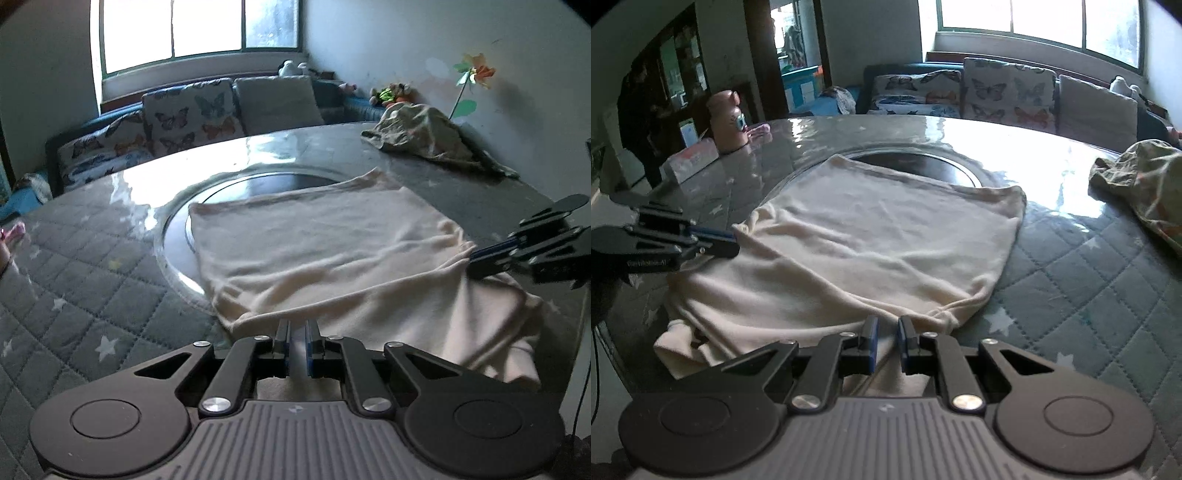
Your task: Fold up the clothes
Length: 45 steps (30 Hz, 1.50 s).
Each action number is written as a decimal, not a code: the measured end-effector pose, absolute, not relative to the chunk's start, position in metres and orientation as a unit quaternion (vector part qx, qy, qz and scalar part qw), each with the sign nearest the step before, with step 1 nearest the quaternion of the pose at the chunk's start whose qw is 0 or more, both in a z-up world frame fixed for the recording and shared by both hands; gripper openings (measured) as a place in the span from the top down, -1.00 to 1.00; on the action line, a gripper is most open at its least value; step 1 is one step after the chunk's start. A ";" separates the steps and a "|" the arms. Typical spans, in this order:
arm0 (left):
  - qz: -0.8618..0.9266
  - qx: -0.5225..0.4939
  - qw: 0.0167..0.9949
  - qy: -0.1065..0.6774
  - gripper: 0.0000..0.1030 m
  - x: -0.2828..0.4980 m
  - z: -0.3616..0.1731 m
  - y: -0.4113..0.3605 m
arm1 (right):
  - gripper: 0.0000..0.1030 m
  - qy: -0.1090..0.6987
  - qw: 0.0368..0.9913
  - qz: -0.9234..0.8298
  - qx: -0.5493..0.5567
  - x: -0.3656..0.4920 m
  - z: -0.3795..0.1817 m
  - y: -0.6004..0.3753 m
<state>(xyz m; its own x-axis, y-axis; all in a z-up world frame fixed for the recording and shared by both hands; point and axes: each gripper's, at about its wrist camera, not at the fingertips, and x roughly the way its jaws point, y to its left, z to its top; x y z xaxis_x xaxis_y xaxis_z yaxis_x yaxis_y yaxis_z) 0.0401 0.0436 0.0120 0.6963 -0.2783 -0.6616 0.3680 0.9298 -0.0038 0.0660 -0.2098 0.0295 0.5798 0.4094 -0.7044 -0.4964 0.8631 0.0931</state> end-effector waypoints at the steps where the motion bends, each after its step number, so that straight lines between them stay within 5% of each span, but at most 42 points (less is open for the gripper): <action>1: -0.176 0.067 0.919 0.346 0.79 0.039 0.013 0.043 | 0.77 0.378 0.888 0.257 -0.057 0.064 0.032 -0.211; 9: -0.213 0.104 0.914 0.329 0.63 0.005 0.027 0.036 | 0.75 0.374 0.872 0.304 -0.082 0.045 0.036 -0.199; 14: -0.255 0.152 0.901 0.316 0.27 -0.032 0.034 0.032 | 0.63 0.376 0.868 0.309 -0.096 0.039 0.035 -0.198; 28: -0.303 0.250 0.872 0.293 0.12 -0.065 0.009 0.005 | 0.41 0.368 0.863 0.323 -0.129 0.018 0.043 -0.201; 33: -0.310 0.252 0.873 0.281 0.23 -0.062 0.005 -0.002 | 0.23 0.362 0.856 0.339 -0.146 0.010 0.045 -0.200; 38: -0.311 0.216 0.882 0.282 0.79 -0.053 0.011 0.000 | 0.04 0.355 0.849 0.357 -0.163 0.002 0.048 -0.199; 45: -0.285 0.131 0.904 0.292 0.83 -0.014 0.033 0.008 | -0.21 0.344 0.838 0.380 -0.187 -0.009 0.050 -0.198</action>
